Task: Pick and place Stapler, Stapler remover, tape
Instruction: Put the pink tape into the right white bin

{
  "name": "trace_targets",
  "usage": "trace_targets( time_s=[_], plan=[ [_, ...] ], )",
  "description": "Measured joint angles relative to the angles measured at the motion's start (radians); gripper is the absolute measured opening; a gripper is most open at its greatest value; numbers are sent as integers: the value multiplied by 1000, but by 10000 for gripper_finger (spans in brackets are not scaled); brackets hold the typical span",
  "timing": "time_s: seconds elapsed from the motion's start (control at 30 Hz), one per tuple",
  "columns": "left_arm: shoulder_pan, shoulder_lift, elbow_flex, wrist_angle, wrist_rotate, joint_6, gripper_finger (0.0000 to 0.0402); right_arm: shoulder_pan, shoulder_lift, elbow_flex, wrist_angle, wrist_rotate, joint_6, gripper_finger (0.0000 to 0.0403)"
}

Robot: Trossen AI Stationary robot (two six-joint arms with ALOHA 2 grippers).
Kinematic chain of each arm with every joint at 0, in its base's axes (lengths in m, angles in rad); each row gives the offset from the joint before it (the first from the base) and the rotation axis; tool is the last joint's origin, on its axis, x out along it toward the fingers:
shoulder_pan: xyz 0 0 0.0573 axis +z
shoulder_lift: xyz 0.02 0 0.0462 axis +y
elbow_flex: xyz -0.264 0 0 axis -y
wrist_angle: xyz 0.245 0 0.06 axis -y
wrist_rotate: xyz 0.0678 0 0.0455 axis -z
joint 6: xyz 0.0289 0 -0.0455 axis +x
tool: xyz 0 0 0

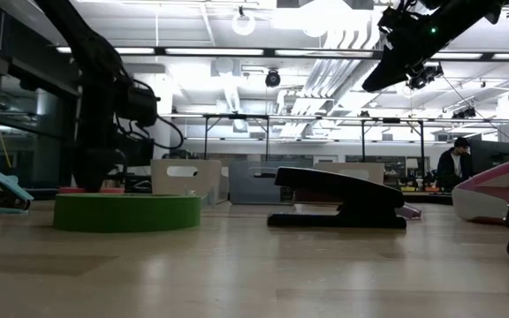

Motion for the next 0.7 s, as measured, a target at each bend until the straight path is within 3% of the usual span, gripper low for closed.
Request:
trace_targets(
  time_s=[0.3, 0.7],
  plan=[
    [1, 72, 5, -9, 55, 31, 240, 0, 0, 0, 0, -1, 1, 257],
    [-1, 76, 2, -32, 94, -18, 120, 0, 0, 0, 0, -1, 1, 257]
  ],
)
